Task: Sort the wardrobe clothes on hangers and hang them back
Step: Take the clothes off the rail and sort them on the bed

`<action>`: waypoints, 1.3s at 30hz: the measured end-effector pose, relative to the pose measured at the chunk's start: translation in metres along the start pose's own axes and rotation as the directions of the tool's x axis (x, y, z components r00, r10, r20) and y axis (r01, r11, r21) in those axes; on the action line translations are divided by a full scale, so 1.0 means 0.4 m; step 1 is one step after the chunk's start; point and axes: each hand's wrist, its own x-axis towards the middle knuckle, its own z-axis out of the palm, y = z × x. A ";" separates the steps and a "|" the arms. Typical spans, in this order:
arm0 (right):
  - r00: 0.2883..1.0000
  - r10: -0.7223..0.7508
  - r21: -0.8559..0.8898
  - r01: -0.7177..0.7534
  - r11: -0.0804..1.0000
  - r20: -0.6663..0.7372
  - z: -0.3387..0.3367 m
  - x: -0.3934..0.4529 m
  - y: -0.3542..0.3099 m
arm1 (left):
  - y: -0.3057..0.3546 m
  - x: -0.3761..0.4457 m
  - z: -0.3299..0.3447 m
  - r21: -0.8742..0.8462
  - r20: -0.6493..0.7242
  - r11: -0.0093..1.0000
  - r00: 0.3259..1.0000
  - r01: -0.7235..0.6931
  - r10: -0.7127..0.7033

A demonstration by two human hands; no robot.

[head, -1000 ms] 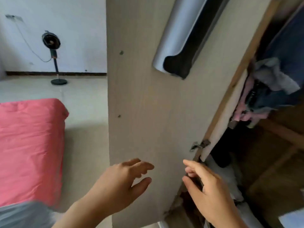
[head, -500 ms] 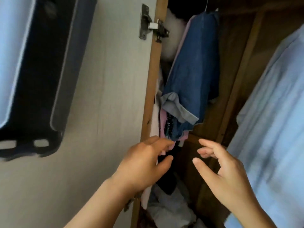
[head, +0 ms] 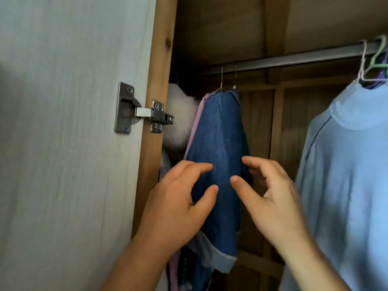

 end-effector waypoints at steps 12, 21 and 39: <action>0.996 -0.070 -0.209 0.082 0.974 0.060 0.006 0.410 0.077 | 0.010 0.404 0.046 0.330 -0.022 0.943 0.998 -0.053 0.064; 0.994 -0.105 -0.175 0.103 0.979 -0.002 -0.025 0.503 0.156 | 0.026 0.604 0.113 0.714 0.172 0.699 0.977 -0.034 -0.128; 0.999 -0.042 -0.047 0.042 0.998 -0.001 -0.063 0.519 0.269 | 0.028 0.633 0.084 0.816 0.032 0.572 0.983 0.078 -0.180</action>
